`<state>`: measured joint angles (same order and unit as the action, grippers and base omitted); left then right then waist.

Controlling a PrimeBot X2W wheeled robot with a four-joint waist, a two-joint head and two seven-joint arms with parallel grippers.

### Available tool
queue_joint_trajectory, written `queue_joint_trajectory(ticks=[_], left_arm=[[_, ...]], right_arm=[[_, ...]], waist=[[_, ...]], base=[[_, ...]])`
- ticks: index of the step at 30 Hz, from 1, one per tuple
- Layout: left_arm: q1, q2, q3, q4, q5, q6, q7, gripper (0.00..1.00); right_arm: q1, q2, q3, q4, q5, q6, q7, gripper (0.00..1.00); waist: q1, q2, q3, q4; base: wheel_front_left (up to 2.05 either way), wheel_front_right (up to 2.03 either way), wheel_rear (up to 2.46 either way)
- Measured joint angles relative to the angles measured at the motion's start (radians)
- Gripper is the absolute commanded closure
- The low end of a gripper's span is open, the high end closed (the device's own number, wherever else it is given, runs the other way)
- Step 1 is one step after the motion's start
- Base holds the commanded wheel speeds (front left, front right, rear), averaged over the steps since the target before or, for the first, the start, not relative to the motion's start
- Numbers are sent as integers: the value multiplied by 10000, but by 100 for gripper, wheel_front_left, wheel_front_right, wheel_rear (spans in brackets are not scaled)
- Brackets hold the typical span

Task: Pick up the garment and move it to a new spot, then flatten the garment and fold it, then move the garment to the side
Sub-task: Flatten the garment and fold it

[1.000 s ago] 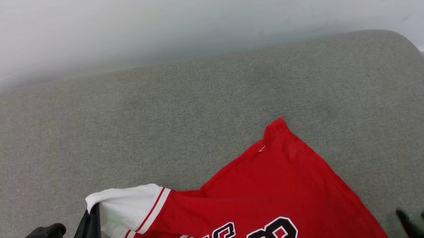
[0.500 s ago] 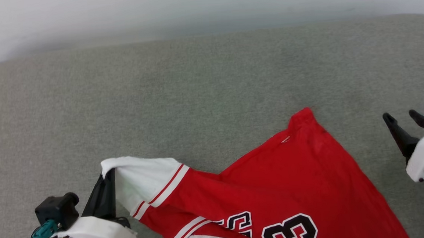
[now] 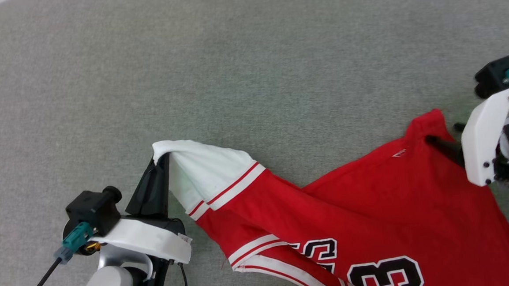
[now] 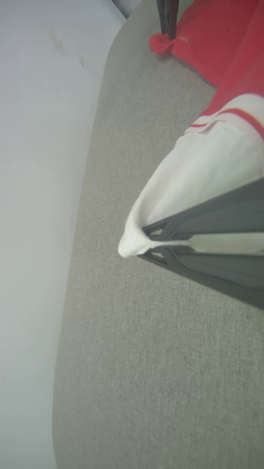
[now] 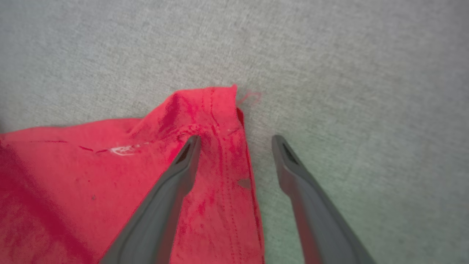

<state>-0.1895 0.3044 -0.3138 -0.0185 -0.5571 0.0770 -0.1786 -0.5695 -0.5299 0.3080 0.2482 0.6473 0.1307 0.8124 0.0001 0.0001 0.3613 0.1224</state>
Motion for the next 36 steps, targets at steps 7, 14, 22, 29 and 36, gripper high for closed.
queue_joint_trajectory(ticks=[7,14,22,29,36], left_arm=[[-240,-163,-161,399,2,-157,-146,100],[-216,-178,-109,640,-362,-343,-123,100],[-1248,593,481,723,-717,-600,437,100],[-3741,1158,932,2004,-838,-685,1413,100],[-6560,1149,849,3756,-746,-1012,1808,100]], right_arm=[[-516,-61,738,1034,520,0,558,2],[-664,-17,1237,1607,959,-13,288,100],[-1194,73,1137,2148,506,2,-1181,100],[-2432,738,585,2824,-240,4,-2238,100],[-4040,1093,-198,3578,-909,6,-3321,100]], waist=[[-1,0,253,411],[0,0,-134,367],[0,0,-890,-89],[0,0,-1471,-841],[-1,0,-1707,-1404]], base=[[0,0,0],[0,0,0],[0,0,0],[0,0,0],[0,0,0]])
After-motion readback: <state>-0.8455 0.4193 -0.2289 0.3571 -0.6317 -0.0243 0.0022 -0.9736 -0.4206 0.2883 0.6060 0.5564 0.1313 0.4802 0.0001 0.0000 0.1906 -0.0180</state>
